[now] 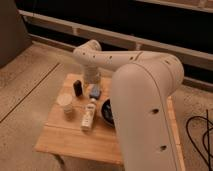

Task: Knock the eraser over

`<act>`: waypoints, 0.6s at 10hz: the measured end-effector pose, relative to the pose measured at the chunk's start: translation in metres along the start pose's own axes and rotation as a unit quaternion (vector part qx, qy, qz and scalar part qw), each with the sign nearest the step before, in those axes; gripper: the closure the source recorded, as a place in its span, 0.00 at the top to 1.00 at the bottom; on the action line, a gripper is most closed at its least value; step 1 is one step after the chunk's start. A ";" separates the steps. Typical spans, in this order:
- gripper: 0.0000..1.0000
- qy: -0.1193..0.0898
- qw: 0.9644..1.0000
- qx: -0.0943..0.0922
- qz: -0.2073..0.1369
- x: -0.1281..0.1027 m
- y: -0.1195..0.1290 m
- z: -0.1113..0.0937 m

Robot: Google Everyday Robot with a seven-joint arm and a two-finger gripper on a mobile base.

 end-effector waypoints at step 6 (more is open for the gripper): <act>0.65 -0.050 0.998 0.023 0.003 -0.040 -0.021 0.016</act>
